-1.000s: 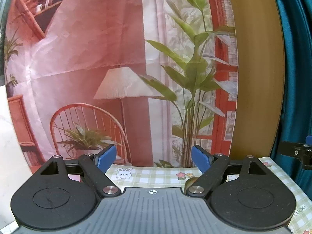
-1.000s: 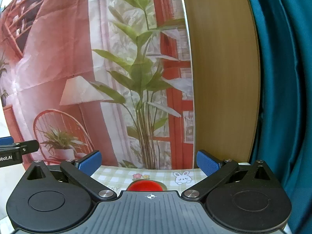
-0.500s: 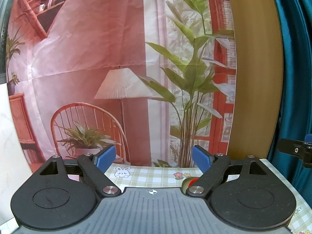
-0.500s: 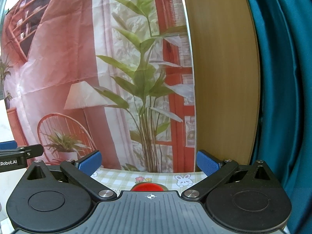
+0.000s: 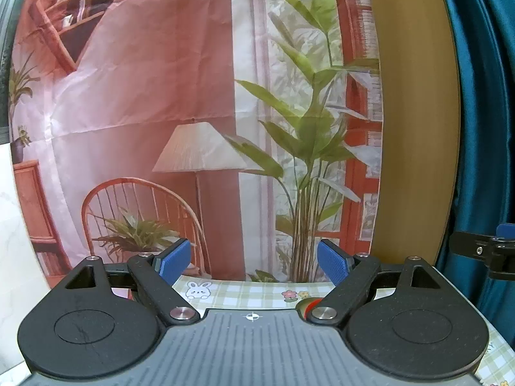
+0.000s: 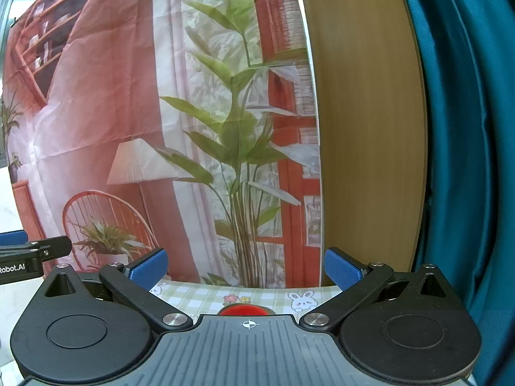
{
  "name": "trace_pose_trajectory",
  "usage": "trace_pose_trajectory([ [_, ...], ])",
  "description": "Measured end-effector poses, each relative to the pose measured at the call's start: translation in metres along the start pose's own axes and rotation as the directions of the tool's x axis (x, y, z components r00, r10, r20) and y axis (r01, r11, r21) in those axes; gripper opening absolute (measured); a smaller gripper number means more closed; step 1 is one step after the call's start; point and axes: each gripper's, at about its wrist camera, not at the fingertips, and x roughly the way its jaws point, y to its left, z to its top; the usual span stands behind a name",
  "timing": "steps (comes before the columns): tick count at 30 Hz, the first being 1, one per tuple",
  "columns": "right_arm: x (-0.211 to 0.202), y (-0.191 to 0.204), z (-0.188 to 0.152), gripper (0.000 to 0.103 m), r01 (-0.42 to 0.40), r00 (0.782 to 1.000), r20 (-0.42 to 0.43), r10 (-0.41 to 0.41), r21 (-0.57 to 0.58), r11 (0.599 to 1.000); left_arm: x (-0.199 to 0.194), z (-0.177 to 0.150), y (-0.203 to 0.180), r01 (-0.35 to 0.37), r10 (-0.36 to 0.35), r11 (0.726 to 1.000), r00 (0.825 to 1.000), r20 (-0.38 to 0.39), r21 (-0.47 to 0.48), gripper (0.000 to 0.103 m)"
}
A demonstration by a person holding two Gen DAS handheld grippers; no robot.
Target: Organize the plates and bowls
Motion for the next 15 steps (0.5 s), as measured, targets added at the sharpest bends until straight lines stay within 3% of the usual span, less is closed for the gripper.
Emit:
trace_pose_trajectory([
  [15, -0.0005, -0.0007, -0.0002, 0.103, -0.001, 1.000, 0.001, 0.001, 0.000, 1.000, -0.0012, -0.0009, 0.0019, 0.002, -0.002, 1.000, 1.000, -0.001, -0.008, 0.087],
])
